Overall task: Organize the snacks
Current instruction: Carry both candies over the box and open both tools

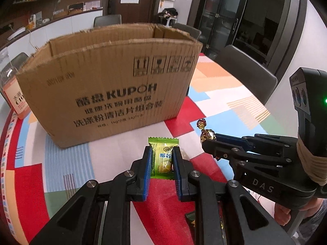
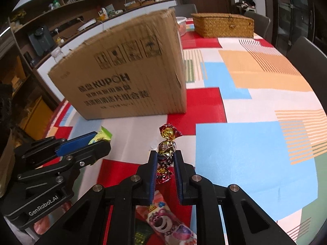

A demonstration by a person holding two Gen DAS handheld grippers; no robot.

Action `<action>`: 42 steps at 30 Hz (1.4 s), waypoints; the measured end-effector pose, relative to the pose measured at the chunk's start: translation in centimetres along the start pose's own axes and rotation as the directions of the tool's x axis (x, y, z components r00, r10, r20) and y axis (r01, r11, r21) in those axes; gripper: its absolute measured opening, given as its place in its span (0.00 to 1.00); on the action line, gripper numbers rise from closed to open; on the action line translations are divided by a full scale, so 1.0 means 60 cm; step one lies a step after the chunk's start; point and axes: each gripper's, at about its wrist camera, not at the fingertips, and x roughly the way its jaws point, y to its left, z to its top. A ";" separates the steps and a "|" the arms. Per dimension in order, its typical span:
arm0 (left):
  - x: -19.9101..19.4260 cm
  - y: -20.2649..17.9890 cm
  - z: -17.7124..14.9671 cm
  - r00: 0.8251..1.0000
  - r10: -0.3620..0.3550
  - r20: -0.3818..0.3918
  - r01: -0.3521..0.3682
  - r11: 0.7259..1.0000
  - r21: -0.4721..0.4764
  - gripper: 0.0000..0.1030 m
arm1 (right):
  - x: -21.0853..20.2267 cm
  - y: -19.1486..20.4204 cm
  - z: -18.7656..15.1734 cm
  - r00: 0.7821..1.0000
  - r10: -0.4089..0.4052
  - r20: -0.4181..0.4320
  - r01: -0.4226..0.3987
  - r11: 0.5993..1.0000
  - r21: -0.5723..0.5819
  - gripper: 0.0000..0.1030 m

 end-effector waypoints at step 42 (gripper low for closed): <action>-0.149 0.067 0.209 0.933 0.144 0.331 -0.158 0.987 0.015 0.20 | -0.109 0.101 0.226 0.943 0.131 0.306 -0.094 0.986 -0.135 0.17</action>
